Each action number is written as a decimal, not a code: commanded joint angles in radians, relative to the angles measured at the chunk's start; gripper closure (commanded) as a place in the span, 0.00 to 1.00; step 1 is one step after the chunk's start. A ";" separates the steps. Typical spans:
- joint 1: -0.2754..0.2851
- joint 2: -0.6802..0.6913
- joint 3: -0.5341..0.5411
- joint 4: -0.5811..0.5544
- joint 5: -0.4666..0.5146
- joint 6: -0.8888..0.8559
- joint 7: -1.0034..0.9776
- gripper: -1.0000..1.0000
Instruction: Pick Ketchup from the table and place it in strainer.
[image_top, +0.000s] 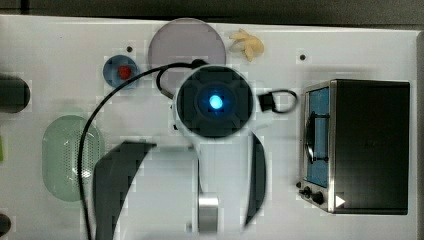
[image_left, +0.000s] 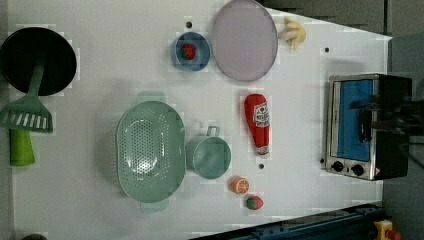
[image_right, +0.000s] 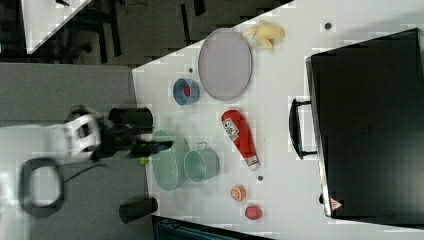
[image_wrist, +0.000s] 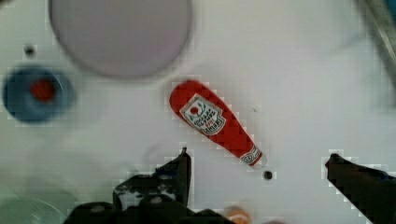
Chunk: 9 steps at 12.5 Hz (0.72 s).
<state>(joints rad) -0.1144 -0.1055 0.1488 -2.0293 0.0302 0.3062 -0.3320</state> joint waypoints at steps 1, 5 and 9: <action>-0.008 0.059 0.021 -0.095 -0.008 0.108 -0.412 0.00; -0.008 0.135 0.033 -0.201 -0.016 0.321 -0.651 0.00; -0.007 0.230 0.042 -0.262 -0.019 0.497 -0.653 0.00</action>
<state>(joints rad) -0.1195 0.1317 0.1835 -2.2930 -0.0004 0.7822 -0.9136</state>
